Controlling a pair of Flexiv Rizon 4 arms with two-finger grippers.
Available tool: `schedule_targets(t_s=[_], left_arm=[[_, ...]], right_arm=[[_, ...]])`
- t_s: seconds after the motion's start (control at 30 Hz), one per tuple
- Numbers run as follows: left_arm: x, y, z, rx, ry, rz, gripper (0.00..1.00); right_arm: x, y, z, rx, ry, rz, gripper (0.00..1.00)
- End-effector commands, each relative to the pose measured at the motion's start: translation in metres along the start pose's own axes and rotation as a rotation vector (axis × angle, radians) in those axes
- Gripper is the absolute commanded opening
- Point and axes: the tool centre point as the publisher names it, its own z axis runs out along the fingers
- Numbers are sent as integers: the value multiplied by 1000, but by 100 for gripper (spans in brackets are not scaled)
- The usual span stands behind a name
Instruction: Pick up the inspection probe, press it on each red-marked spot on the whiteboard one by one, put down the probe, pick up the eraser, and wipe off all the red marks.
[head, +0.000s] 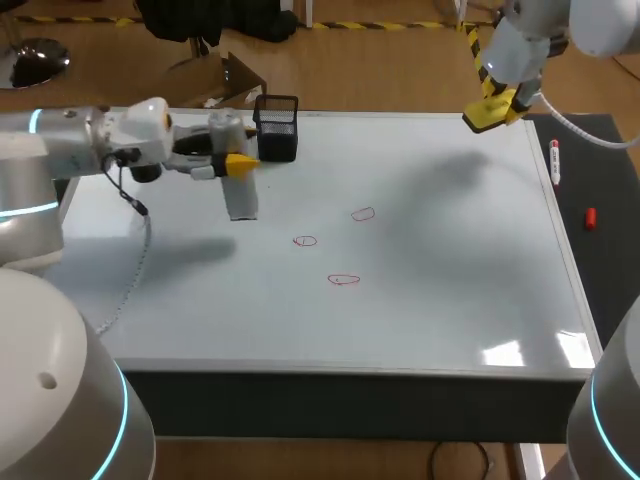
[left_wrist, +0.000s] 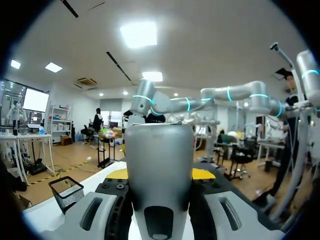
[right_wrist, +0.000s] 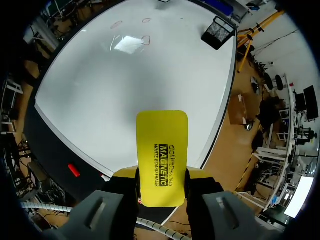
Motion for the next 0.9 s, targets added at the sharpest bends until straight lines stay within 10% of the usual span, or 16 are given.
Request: schedule_targets(t_s=[0.03, 0.9], left_arm=[[0, 8, 21, 28, 45, 2, 0], [17, 57, 89, -2, 232, 1, 0]], right_arm=[[0, 0, -1, 2, 3, -1, 0], [0, 0, -1, 2, 3, -1, 0]])
